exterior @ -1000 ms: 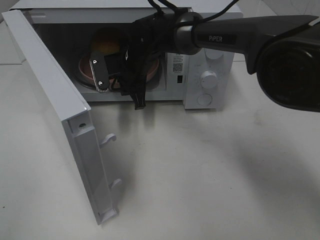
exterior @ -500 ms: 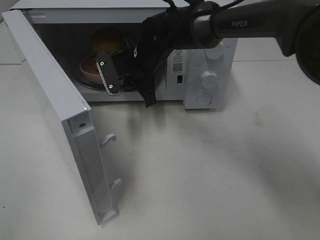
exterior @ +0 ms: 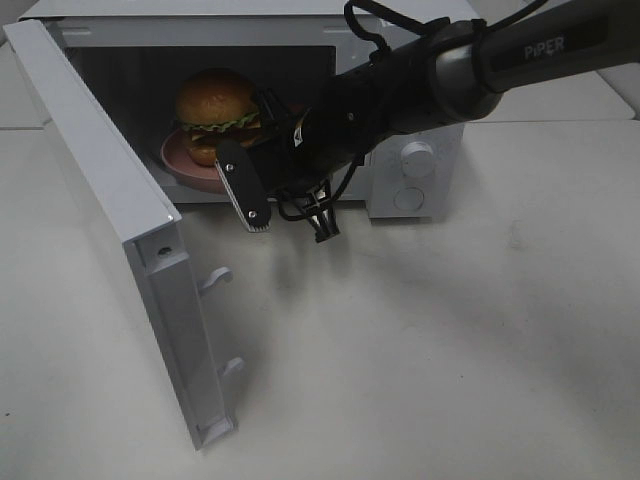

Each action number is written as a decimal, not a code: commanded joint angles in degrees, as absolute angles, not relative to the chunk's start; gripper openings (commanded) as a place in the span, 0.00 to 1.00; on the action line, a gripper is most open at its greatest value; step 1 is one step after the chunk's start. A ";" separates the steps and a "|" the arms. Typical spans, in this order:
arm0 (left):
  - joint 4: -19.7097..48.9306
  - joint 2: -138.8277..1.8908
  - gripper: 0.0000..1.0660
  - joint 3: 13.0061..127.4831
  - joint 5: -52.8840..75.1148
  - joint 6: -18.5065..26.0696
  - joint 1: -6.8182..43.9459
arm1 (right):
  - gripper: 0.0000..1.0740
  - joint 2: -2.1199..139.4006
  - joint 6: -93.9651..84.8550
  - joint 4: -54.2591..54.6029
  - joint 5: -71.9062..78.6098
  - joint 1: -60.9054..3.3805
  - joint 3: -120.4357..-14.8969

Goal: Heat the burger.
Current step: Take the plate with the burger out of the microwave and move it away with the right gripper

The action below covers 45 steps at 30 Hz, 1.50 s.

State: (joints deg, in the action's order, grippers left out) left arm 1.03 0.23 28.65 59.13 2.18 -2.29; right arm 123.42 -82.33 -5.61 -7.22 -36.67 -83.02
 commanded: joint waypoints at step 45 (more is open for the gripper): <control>0.92 1.60 0.92 28.48 58.90 2.12 -2.35 | 0.00 94.65 -83.65 -5.84 8.88 -37.59 -46.47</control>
State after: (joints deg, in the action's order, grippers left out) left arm 1.03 0.23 28.65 59.13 2.18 -2.29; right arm 97.86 -84.17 -6.07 4.64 -37.93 -47.44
